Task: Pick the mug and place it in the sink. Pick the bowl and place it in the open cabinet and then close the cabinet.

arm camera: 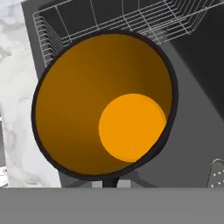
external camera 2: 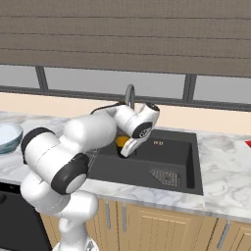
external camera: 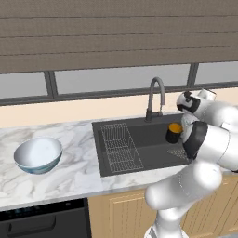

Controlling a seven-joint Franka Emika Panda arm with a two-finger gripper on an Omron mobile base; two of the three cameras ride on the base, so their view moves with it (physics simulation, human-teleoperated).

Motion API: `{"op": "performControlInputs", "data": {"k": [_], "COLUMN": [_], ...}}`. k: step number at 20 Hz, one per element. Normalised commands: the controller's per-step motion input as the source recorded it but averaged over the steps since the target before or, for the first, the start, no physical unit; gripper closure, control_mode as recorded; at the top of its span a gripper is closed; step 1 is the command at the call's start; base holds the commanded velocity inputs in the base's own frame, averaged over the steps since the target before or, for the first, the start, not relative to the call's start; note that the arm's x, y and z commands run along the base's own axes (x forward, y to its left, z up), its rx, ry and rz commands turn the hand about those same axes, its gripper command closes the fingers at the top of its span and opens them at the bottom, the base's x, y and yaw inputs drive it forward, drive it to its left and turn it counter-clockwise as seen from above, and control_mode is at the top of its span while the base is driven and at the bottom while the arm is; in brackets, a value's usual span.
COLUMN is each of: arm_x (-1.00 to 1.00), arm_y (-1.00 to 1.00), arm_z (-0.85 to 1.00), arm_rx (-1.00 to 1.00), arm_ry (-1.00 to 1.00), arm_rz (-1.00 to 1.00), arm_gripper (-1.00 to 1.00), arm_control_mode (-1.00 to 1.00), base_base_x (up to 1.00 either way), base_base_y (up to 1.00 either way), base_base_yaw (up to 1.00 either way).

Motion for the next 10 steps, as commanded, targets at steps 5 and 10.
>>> {"op": "performControlInputs", "data": {"k": [5, 10], "arm_x": [0.25, 0.12], "arm_y": [-0.25, -0.15], "arm_z": [-0.37, -0.52], "arm_rx": [-0.01, -0.03], "arm_ry": [-0.04, -0.1], "arm_rz": [0.0, 0.0], "arm_gripper": [1.0, 1.0], "arm_control_mode": [-1.0, -1.0], "base_base_x": [0.0, 0.0], "base_base_y": [0.0, 0.0], "base_base_yaw": [0.0, 0.0]}}
